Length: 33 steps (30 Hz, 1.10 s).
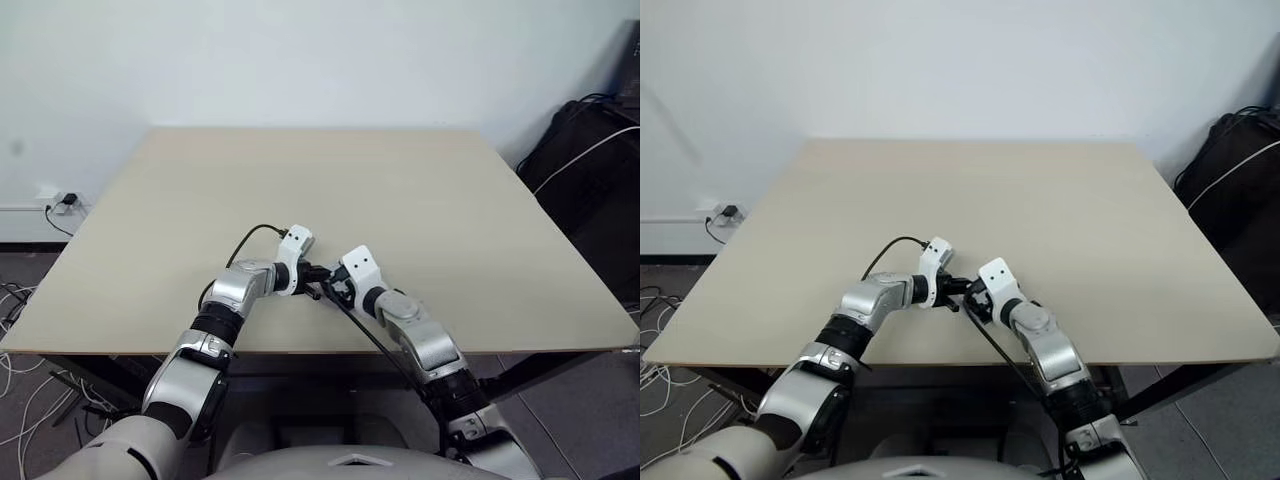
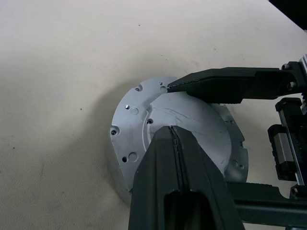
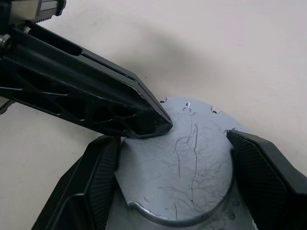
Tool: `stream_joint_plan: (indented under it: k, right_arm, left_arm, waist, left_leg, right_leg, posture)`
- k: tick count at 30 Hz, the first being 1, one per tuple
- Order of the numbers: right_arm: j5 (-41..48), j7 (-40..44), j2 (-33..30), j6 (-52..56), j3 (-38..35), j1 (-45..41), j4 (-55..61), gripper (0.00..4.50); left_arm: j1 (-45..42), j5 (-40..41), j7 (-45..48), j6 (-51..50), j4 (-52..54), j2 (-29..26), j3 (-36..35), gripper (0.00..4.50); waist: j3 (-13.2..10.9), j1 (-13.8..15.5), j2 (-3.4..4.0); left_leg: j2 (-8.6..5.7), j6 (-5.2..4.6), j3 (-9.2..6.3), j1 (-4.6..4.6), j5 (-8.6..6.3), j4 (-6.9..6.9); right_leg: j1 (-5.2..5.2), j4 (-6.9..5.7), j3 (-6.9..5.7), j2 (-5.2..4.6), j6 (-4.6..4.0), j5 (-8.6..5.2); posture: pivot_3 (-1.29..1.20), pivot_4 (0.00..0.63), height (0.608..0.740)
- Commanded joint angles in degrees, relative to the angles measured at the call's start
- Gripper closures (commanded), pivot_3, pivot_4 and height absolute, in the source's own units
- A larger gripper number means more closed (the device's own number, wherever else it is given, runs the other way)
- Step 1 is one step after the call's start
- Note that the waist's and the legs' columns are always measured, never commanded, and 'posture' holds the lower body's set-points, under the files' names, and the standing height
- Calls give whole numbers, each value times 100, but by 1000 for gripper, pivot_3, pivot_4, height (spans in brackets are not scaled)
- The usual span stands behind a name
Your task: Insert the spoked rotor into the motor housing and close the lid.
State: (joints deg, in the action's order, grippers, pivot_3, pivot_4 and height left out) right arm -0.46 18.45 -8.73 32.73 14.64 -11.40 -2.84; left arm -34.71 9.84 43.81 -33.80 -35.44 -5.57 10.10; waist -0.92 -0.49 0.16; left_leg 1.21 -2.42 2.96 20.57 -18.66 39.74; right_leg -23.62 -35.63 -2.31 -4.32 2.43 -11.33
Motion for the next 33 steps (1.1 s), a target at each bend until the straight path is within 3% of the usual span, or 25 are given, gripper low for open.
stream_joint_plan:
  k: [1,2,6,23,33]
  right_arm:
    - [-39,-41,-247,569,-157,388,177,1263]
    - [-29,-29,-268,615,-167,434,248,1263]
    - [72,22,-356,802,-244,607,500,11]
    - [254,-57,-355,945,-388,713,847,11]
    - [748,154,-579,903,-918,1394,1897,11]
  left_arm:
    - [-11,-54,0,-77,13,-1,46,4500]
    - [-7,-56,4,-74,14,-1,48,4500]
    - [-4,-90,19,-42,-18,1,79,4500]
    - [-16,-155,88,20,-55,-22,157,4500]
    - [57,-170,104,37,5,-72,200,4500]
  waist:
    - [2,19,1]
    - [2,25,2]
    - [5,21,0]
    - [11,3,-3]
    - [12,-2,-5]
  left_leg:
    - [-7,-6,-3,2,-4,0]
    - [-15,-14,-3,4,-9,0]
    - [-37,-40,-3,11,-33,0]
    - [-48,-54,-9,4,-41,0]
    - [-49,-55,-11,2,-42,3]
  right_leg:
    - [1,0,-2,-8,1,-1]
    - [2,0,-4,-16,8,-5]
    - [12,27,-2,-35,44,-5]
    - [45,69,-2,-36,48,-1]
    - [47,67,-2,-37,49,-1]
  posture:
    - [0,0,740]
    - [0,0,740]
    - [0,0,740]
    - [0,0,740]
    - [0,0,740]
